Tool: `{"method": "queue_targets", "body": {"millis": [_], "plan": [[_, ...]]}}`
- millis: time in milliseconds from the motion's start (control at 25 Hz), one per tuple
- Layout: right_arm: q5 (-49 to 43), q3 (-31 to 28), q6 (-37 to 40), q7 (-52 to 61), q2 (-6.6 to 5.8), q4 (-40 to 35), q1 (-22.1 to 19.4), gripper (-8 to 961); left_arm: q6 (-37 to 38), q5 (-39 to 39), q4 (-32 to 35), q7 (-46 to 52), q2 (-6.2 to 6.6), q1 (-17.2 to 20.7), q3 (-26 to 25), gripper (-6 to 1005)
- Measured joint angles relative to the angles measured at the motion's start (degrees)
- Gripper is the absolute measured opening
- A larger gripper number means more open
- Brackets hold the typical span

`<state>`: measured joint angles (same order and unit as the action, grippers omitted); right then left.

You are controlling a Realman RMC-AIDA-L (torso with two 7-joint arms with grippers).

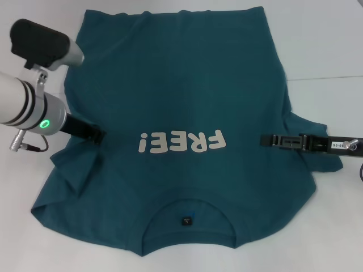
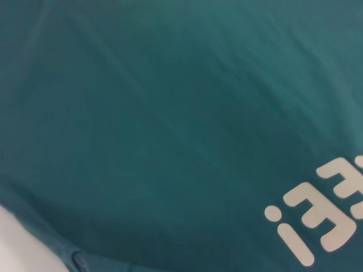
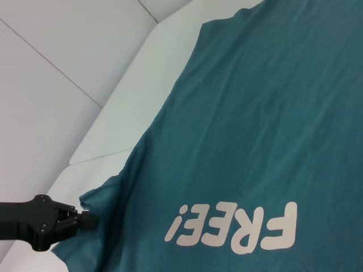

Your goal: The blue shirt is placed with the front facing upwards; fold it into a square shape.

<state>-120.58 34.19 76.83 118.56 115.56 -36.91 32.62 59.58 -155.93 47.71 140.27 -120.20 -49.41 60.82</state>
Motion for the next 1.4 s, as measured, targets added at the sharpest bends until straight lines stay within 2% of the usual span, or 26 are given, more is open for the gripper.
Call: {"method": "queue_targets", "body": {"millis": [200, 760, 1120, 1240, 1280, 1400], "plan": [[0.0, 0.0, 0.0, 0.0, 0.02, 0.0, -0.3, 941, -1.3, -1.7, 0.3, 0.5, -0.76, 0.1, 1.2, 5], [0.0, 0.0, 0.0, 0.0, 0.17, 0.2, -0.8, 942, -2.5, -1.8, 0.5, 2.6, -0.6, -0.2, 1.0, 6], [0.0, 0.0, 0.0, 0.0, 0.1, 0.6, -0.8, 941, -2.2, -1.2, 1.6, 1.5, -0.93, 0.2, 0.8, 268], [0.0, 0.0, 0.0, 0.0, 0.1, 0.6, -0.8, 941, -2.0, 0.1, 1.4, 1.6, -0.65, 0.1, -3.2, 354], [0.0, 0.0, 0.0, -0.1, 0.12, 0.6, -0.8, 941, -1.4, 1.1, 1.0, 1.7, -0.21, 0.0, -6.3, 383], [0.0, 0.0, 0.0, -0.2, 0.17, 0.5, -0.8, 941, -0.4, 2.3, 0.3, 1.9, 0.31, -0.1, -9.3, 488]]}}
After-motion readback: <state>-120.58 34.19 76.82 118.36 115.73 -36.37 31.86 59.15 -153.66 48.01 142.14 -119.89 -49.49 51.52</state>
